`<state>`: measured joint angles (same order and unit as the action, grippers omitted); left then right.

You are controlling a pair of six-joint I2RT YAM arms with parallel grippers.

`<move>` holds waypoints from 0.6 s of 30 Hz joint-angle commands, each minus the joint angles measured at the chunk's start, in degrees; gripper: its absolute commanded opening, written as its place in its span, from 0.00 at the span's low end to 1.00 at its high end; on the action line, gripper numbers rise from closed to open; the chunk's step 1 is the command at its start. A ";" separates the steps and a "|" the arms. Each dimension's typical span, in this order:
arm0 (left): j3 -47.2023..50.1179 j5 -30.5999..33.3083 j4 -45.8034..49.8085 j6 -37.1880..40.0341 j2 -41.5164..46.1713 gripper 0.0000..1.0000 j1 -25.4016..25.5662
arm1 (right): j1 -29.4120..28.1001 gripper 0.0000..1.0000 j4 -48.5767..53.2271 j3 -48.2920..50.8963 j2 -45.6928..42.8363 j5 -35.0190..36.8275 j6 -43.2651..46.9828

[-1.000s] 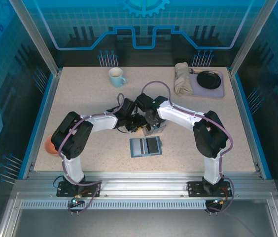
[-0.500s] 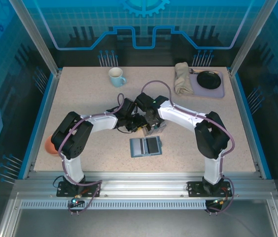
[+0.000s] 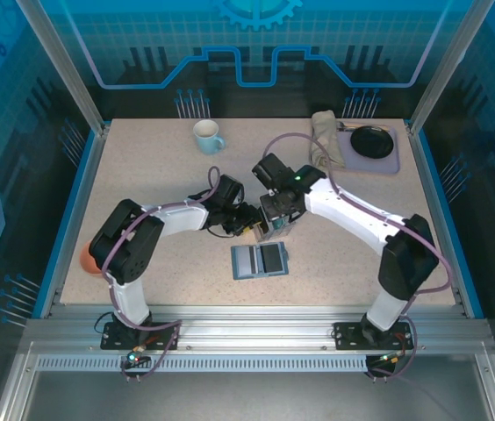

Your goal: Put the credit cards into the card holder

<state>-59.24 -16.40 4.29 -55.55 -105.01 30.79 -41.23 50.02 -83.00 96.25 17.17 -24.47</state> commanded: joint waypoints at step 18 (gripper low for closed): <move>19.04 2.41 8.94 -0.07 26.91 0.56 0.12 | -1.76 0.00 -17.51 31.80 -21.63 -17.64 -19.28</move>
<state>-43.53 -14.85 10.72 -54.61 -80.90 30.81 -41.80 35.48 -52.16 73.91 -0.51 -40.07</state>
